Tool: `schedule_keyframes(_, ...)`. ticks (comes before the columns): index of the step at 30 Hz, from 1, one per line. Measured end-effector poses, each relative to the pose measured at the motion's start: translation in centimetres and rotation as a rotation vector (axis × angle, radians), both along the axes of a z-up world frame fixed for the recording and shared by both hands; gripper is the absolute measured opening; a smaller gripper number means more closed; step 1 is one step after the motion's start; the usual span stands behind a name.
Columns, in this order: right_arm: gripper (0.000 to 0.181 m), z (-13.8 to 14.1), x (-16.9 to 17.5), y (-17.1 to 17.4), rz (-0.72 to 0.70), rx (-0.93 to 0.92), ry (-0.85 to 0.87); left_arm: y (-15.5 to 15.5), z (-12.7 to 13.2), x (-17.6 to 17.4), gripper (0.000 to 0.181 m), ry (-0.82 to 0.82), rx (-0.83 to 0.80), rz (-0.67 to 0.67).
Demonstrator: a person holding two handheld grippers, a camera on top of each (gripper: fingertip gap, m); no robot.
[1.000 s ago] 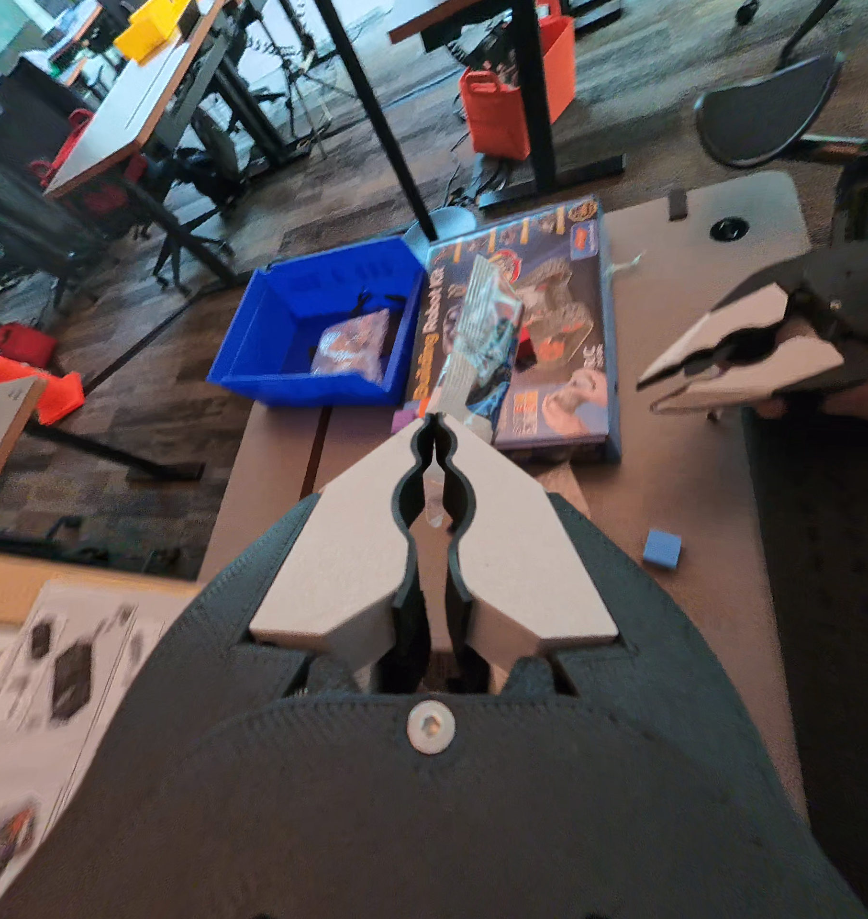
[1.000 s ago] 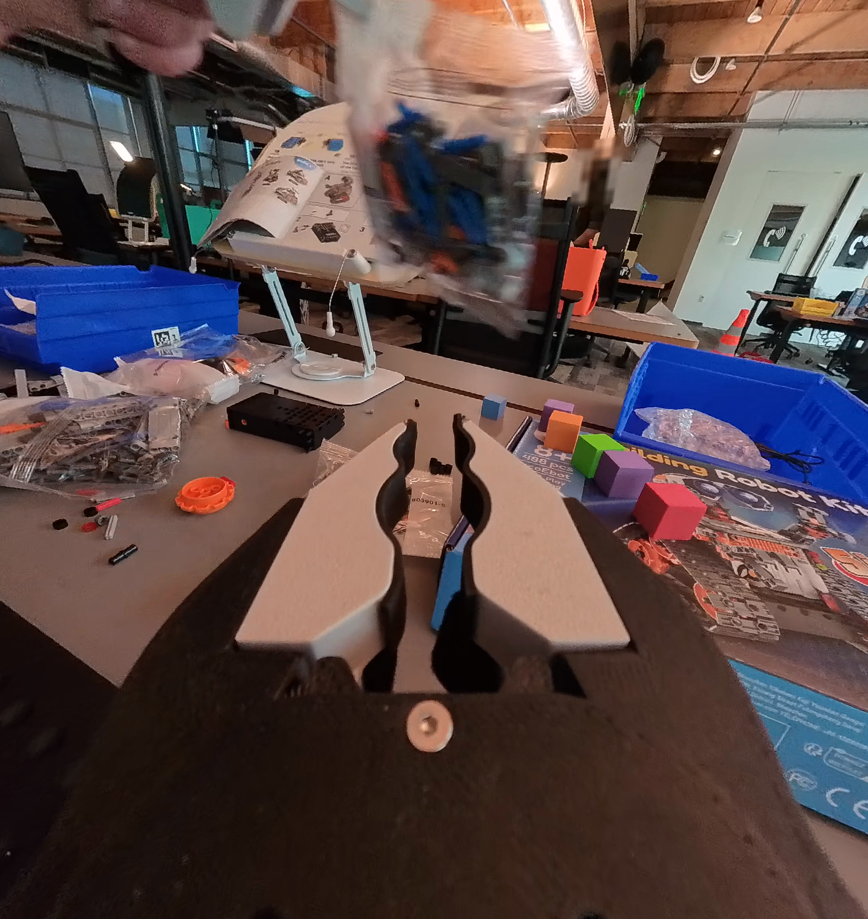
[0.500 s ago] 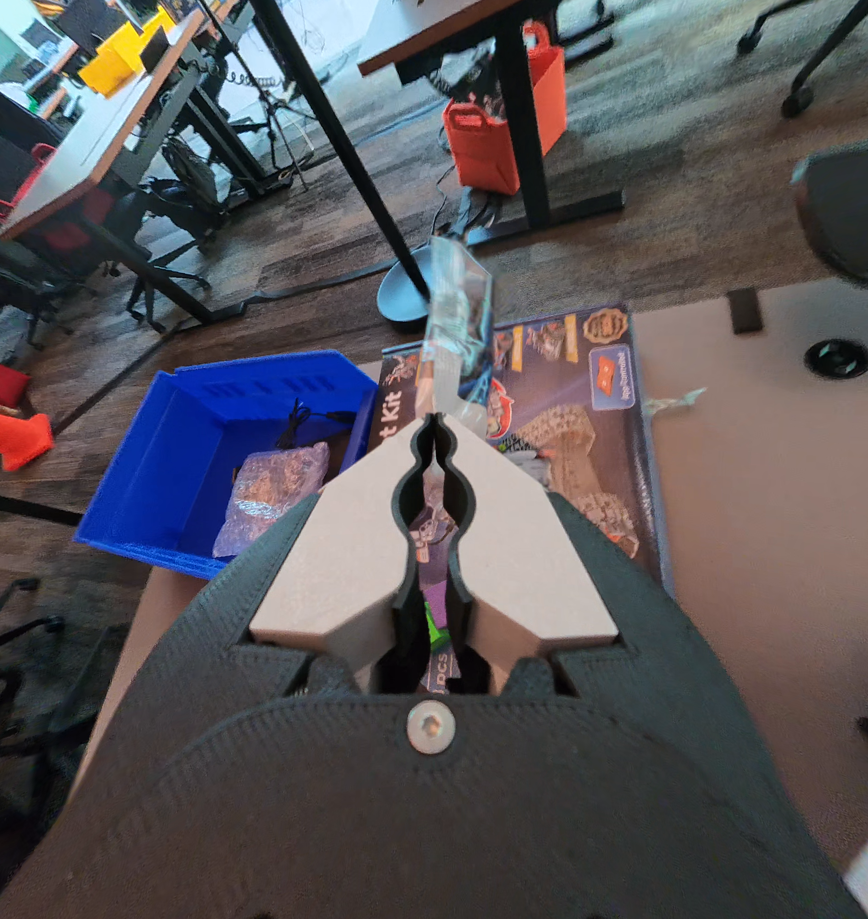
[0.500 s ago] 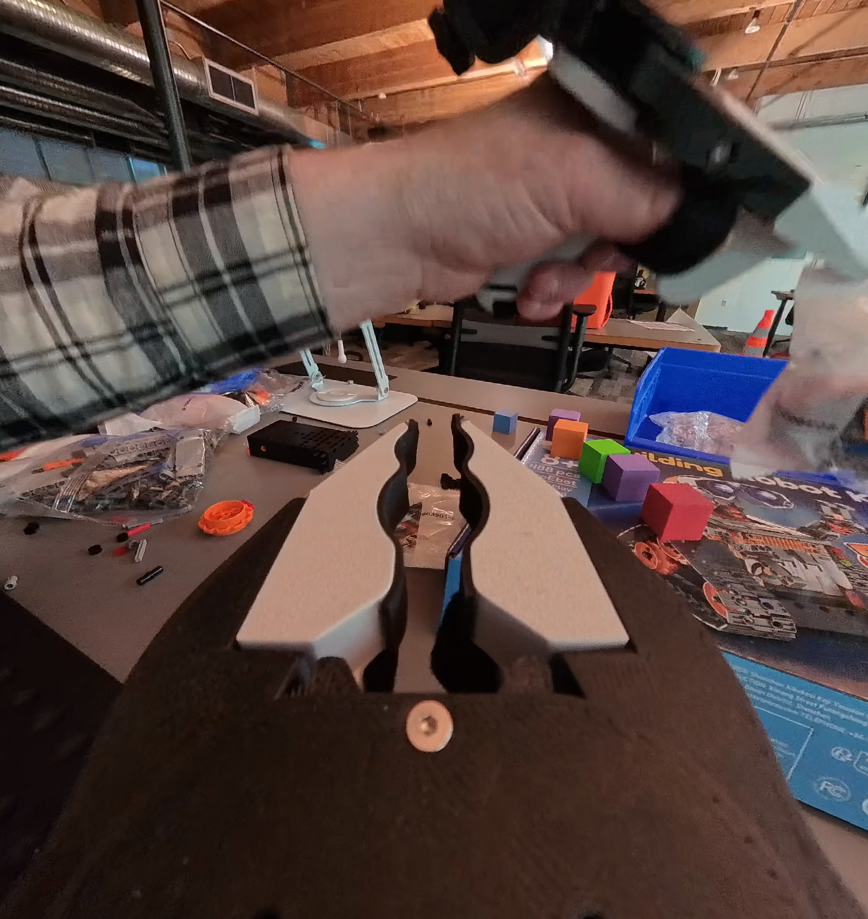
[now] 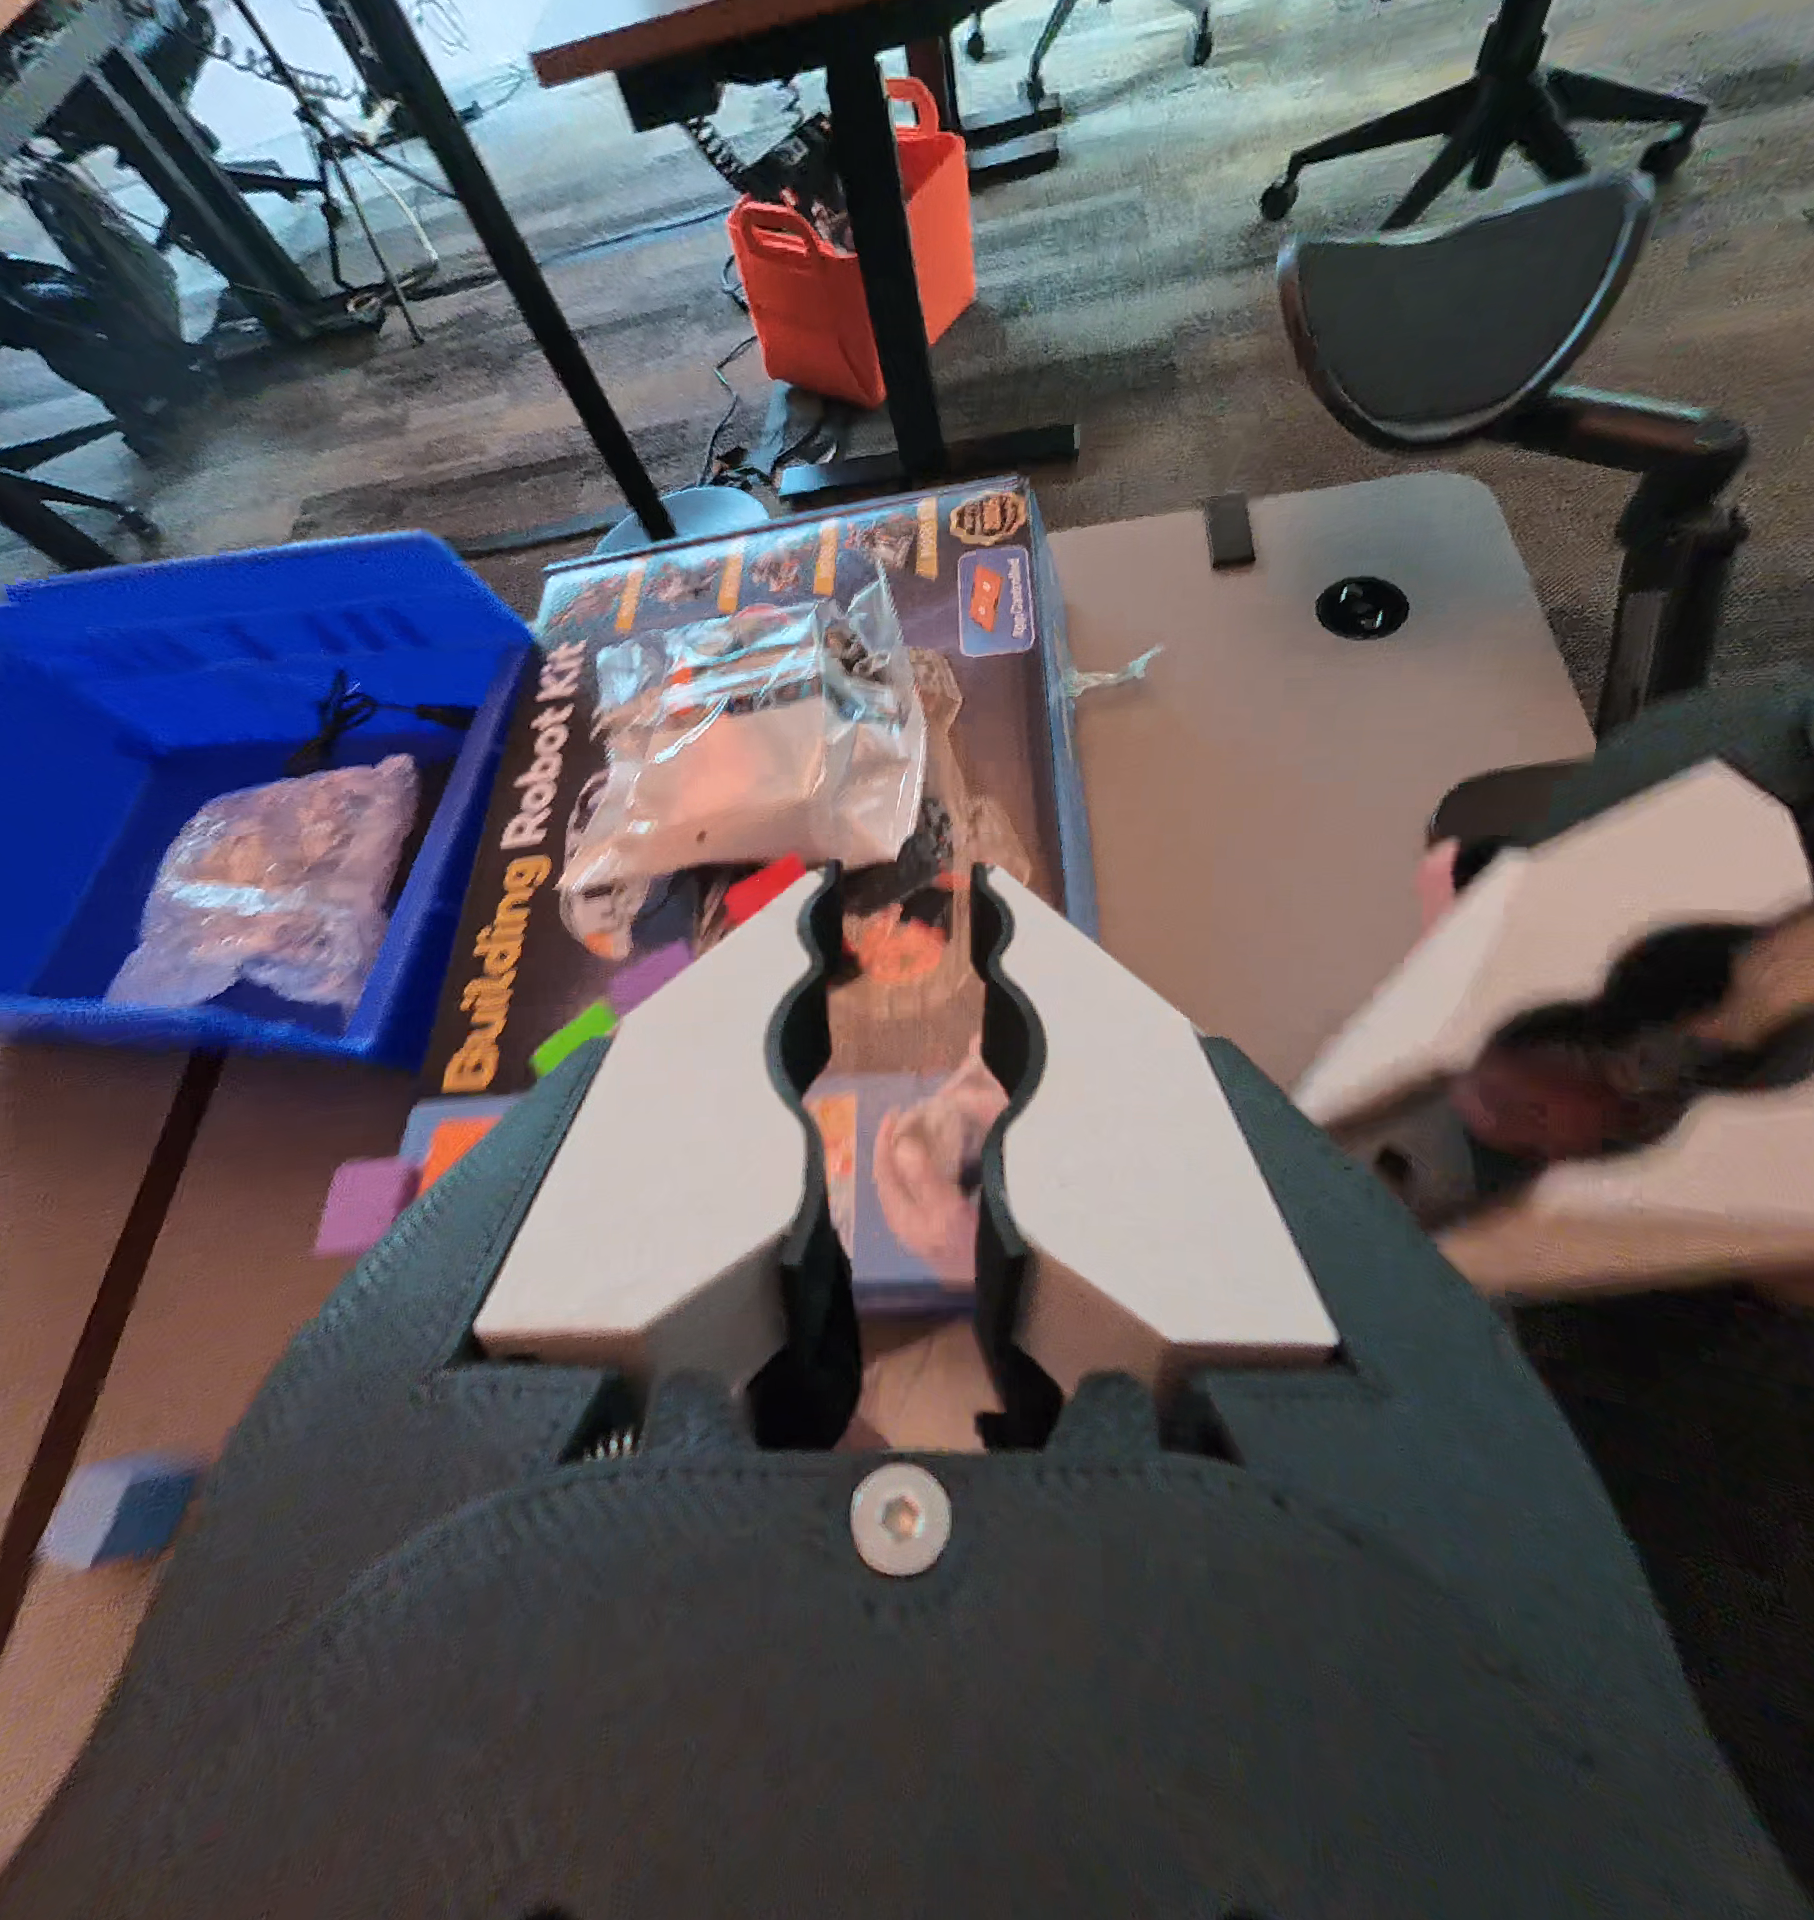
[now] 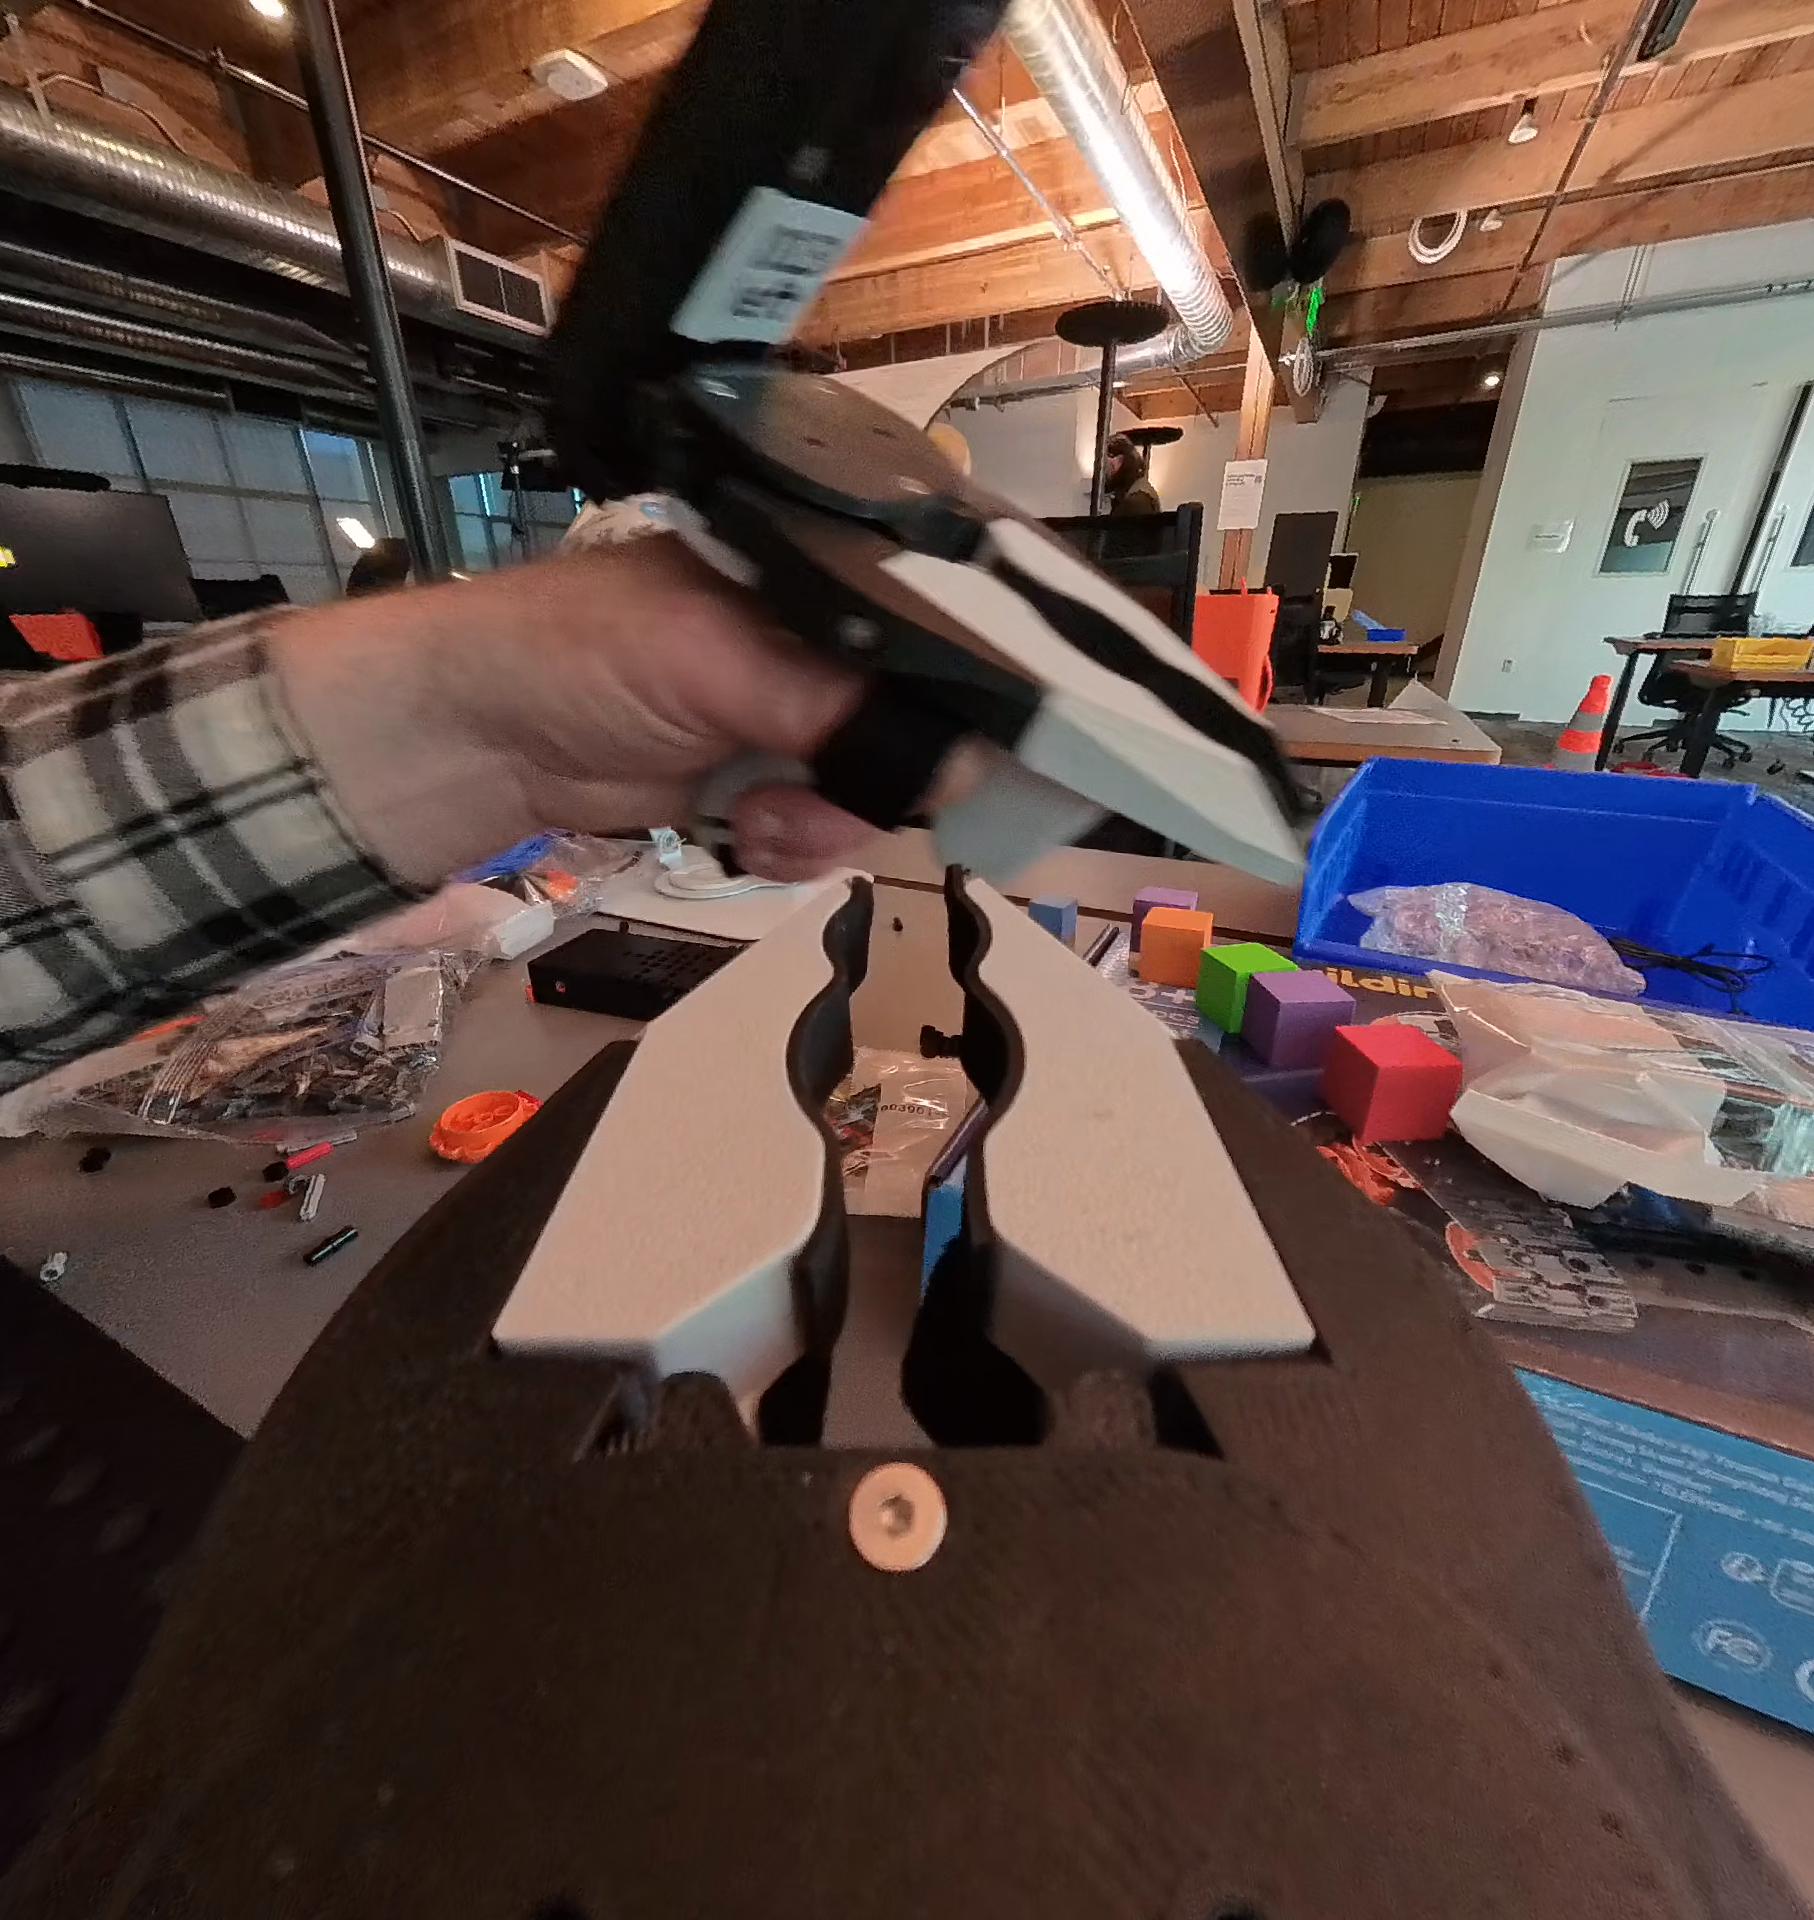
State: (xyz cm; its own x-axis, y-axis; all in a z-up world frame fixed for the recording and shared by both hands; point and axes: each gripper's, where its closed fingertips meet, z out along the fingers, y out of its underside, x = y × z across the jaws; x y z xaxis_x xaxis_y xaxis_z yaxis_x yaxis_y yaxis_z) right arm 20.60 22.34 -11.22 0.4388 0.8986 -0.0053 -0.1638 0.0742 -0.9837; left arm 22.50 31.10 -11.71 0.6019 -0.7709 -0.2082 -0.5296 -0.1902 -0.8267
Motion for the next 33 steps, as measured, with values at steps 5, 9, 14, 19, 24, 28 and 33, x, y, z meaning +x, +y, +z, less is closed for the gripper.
schedule_keyframes(5,0.021,-1.3,1.0,2.4,-0.063,-0.064,-0.136,-2.9,0.2,-5.8,0.018,0.030,0.053,0.136)
schedule_keyframes(9,0.031,-2.0,2.0,6.4,-0.109,-0.089,-0.346,-4.2,-2.6,-7.3,0.017,-0.045,0.006,0.210)
schedule_keyframes(14,0.032,-3.8,1.0,12.0,-0.112,-0.076,-0.666,-5.8,-5.6,-6.3,0.017,-0.018,0.002,0.218)
schedule_keyframes(19,0.036,-7.9,0.1,14.9,-0.109,-0.120,-0.922,-6.3,-7.5,-6.1,0.017,0.039,-0.001,0.206)
schedule_keyframes(24,0.032,-7.4,0.3,16.2,-0.196,-0.056,-0.945,-6.2,-6.7,-6.2,0.016,0.028,0.026,0.207)
schedule_keyframes(28,0.036,-8.4,0.0,16.5,-0.168,-0.080,-0.973,-6.2,-7.0,-6.3,0.016,0.023,0.023,0.206)
schedule_keyframes(33,0.027,-8.6,-0.9,16.9,-0.173,-0.097,-0.993,-6.0,-7.1,-6.6,0.015,0.015,0.021,0.211)
